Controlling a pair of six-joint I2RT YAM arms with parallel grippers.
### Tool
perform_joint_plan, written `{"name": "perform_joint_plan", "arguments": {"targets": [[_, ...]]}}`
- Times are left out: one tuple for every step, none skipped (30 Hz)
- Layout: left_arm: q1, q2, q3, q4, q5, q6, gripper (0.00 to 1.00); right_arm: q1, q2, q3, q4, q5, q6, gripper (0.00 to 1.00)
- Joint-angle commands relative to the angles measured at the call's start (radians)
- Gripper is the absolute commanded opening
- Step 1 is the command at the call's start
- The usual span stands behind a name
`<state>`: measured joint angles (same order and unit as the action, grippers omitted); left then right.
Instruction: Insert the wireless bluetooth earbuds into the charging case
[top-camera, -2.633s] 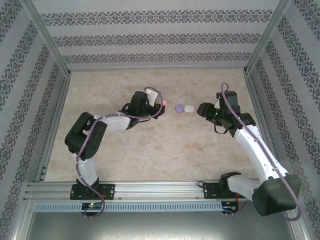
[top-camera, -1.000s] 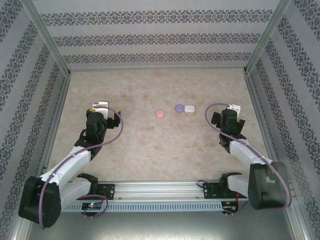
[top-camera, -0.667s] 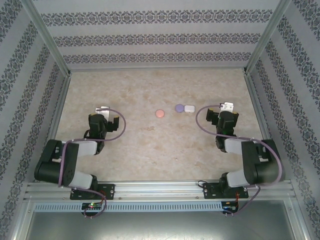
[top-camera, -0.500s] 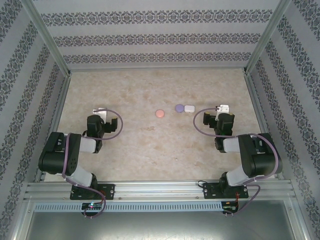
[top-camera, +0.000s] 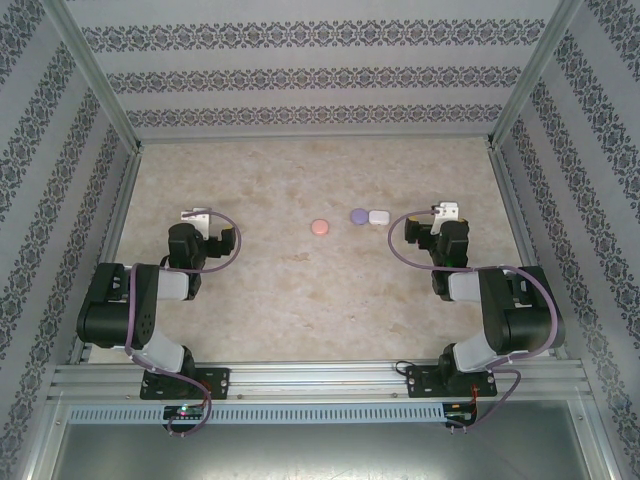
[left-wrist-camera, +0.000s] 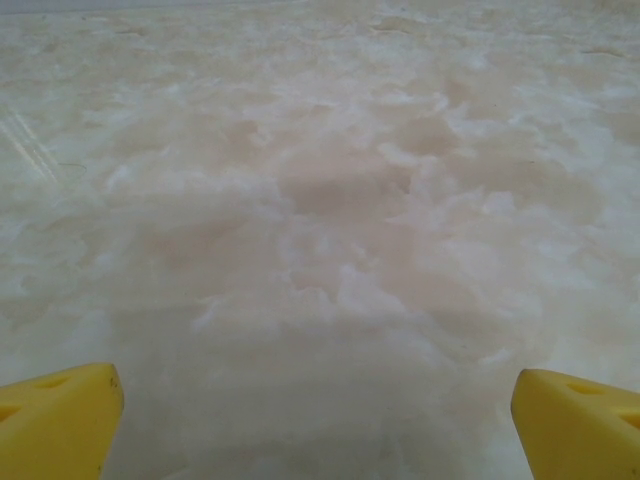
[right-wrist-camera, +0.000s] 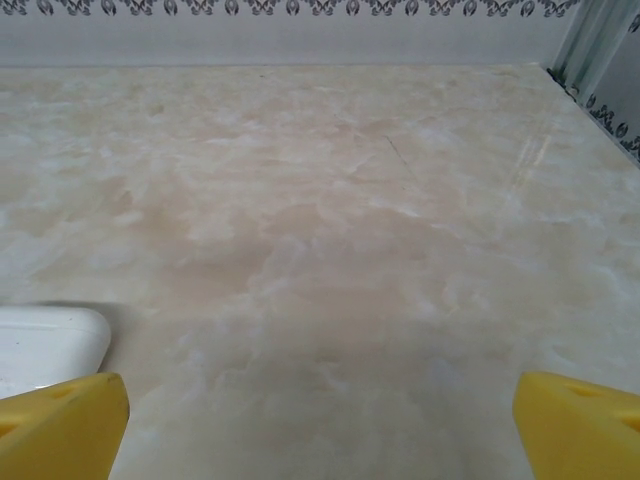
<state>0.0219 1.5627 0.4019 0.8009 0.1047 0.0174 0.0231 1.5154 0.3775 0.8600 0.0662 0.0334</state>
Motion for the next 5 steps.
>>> {"name": "perform_joint_plan", "arguments": {"targets": [[0.007,0.003,0.02,0.016,0.002,-0.021,1.0,-0.009,0.0,0.023,0.008,-0.036,-0.003,0.98],[0.007,0.003,0.021,0.014,-0.001,-0.022,0.99,-0.009,0.0,0.023,0.01,-0.036,-0.003,0.98],[0.007,0.003,0.021,0.015,-0.007,-0.022,1.0,-0.009,-0.002,0.021,0.01,-0.036,-0.003,0.98],[0.005,0.003,0.02,0.015,-0.012,-0.023,1.0,-0.009,-0.003,0.017,0.016,-0.036,-0.003,0.98],[0.004,0.003,0.02,0.015,-0.015,-0.021,1.0,-0.009,-0.008,0.01,0.027,-0.038,-0.004,0.98]]}}
